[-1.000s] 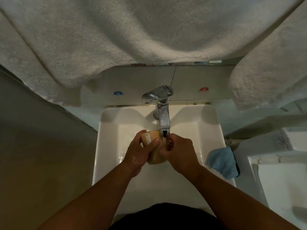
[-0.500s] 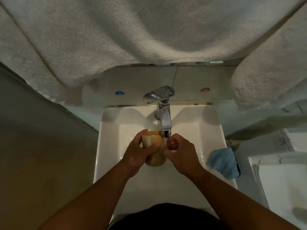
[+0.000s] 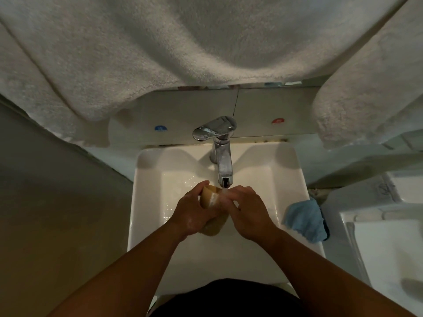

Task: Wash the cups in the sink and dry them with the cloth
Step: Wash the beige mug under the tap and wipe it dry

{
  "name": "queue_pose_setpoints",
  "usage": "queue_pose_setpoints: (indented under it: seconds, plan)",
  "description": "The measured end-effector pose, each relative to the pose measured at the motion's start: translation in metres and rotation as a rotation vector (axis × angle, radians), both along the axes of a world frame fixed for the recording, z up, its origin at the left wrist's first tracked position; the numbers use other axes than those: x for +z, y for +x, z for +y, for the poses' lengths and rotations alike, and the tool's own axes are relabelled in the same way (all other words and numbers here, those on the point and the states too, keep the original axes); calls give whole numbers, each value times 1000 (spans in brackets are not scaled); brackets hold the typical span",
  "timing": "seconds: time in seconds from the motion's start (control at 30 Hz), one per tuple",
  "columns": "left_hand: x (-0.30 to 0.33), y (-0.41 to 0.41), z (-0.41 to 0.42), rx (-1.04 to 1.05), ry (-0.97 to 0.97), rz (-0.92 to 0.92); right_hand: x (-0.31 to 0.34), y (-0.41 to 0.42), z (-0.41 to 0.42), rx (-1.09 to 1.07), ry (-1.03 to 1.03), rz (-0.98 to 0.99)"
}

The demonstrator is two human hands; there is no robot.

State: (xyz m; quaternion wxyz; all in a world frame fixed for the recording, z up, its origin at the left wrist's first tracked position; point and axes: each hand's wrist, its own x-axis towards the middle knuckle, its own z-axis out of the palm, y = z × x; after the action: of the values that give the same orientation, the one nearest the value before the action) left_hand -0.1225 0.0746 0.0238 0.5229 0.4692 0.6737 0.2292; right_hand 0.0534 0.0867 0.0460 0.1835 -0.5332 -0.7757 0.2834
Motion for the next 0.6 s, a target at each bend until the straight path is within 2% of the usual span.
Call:
queue_pose_setpoints:
  seconds: [0.07,0.2,0.27,0.47,0.6]
  plan:
    - [0,0,1,-38,25,11,-1,0,5,-3,-96,53]
    - [3,-5,2,-38,34,-52,1,14,16,31,-374,311]
    - [5,-6,1,-38,31,-69,4,15,18,22,-470,343]
    - [4,1,0,-61,73,-26,12,-6,20,-217,-568,339]
    - [2,-8,-4,-29,51,-75,4,10,21,-95,-672,503]
